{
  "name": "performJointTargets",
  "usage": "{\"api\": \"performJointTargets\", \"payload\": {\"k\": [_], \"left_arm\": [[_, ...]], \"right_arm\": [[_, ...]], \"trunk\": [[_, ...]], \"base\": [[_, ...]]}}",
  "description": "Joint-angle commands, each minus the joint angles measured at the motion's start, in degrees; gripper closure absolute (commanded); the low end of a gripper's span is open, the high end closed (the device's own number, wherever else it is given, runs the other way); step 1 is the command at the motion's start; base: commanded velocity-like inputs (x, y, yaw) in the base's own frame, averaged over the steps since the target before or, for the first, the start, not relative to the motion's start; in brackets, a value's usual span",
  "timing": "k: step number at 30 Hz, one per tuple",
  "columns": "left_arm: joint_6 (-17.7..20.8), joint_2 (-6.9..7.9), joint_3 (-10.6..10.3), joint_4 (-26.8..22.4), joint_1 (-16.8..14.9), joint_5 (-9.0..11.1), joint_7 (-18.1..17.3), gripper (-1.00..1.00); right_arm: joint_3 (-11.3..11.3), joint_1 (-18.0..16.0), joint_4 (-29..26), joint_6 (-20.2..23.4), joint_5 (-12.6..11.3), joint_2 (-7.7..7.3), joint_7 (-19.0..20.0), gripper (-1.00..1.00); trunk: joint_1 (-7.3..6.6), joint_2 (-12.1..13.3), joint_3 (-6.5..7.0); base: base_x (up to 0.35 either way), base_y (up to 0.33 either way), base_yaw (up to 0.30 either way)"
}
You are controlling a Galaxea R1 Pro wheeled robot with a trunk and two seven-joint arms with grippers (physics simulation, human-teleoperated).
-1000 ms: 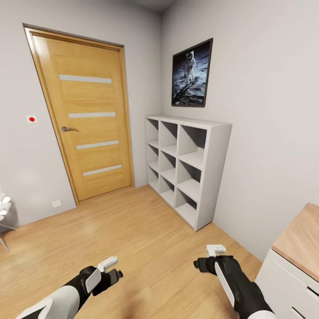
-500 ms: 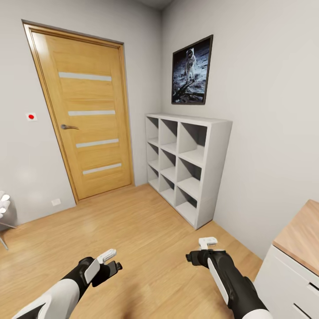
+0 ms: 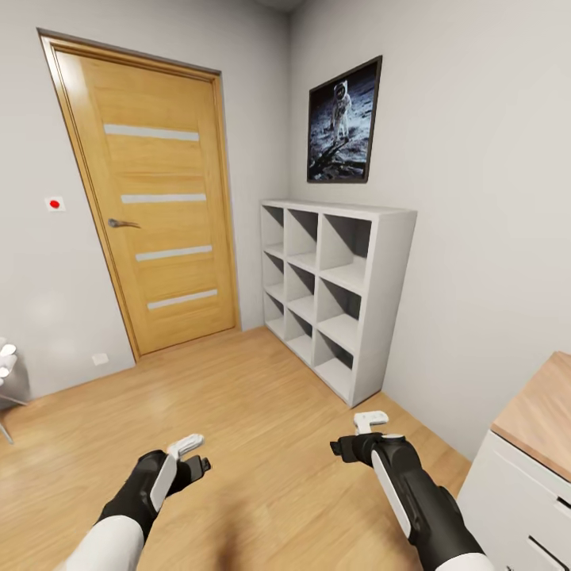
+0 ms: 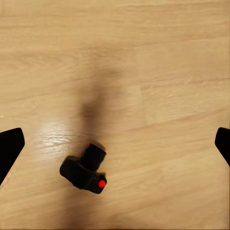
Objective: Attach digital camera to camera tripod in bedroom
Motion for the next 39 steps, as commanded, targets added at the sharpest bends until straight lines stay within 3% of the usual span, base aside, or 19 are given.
{"api": "performJointTargets", "payload": {"k": [1,2,3,5,6,8,13,19,26,31,39], "left_arm": [[1.31,-0.32,-0.71,-3.73,1.54,0.56,0.43,-1.00],[2.53,-0.53,-1.64,-7.42,3.14,0.69,0.46,-1.00],[5.12,-0.91,-3.31,-14.81,6.23,0.97,0.49,-1.00],[7.29,-1.30,-4.52,-21.34,8.77,1.65,0.52,-1.00],[7.29,-1.30,-4.52,-21.34,8.77,1.65,0.52,-1.00],[9.33,-1.73,-5.63,-27.46,11.11,2.91,0.61,-1.00],[10.69,-1.83,-6.34,-31.62,12.77,4.05,0.63,-1.00],[11.04,-1.74,-6.59,-31.36,13.29,4.44,0.72,-1.00],[11.12,-1.58,-6.66,-28.60,13.16,4.59,0.82,-1.00],[11.13,-1.57,-6.67,-27.90,13.09,4.61,0.75,-1.00],[11.29,-1.51,-6.67,-27.48,13.05,4.66,0.42,-1.00]], "right_arm": [[-0.01,-0.03,-0.28,0.59,-0.06,-0.02,0.11,-1.00],[0.00,-0.02,-0.52,0.83,-0.07,-0.03,0.12,-1.00],[0.02,0.04,-1.34,1.22,-0.11,-0.05,0.12,-1.00],[0.02,0.34,-2.63,1.46,-0.15,-0.09,0.13,-1.00],[0.02,0.34,-2.63,1.46,-0.15,-0.09,0.13,-1.00],[0.02,1.46,-5.12,1.72,-0.18,-0.13,0.14,-1.00],[0.11,3.41,-8.49,1.90,-0.16,-0.14,0.13,-1.00],[0.21,4.14,-10.01,3.02,-0.14,-0.06,0.13,-1.00],[0.17,3.94,-8.86,10.46,-0.02,0.28,0.23,-1.00],[-0.05,3.82,-7.73,12.40,-0.23,0.32,0.85,-1.00],[0.13,4.29,-10.78,13.51,-0.19,0.31,5.37,-1.00]], "trunk": [[0.22,-0.45,-0.25],[0.44,-0.85,-0.43],[0.66,-1.25,-0.61],[1.10,-2.05,-0.96],[1.32,-2.45,-1.14],[1.76,-3.26,-1.50],[2.86,-5.26,-2.40],[4.18,-7.67,-3.48],[5.71,-10.47,-4.73],[6.81,-12.48,-5.63],[8.57,-15.69,-7.07]], "base": [[0.000,0.000,0.000],[0.000,0.000,0.000],[0.000,0.000,0.000],[0.000,0.000,0.000],[0.000,0.000,0.000],[0.000,0.000,0.000],[0.000,0.000,0.000],[0.000,0.000,0.000],[0.000,0.000,0.000],[0.000,0.000,0.000],[0.000,0.000,0.000]]}}
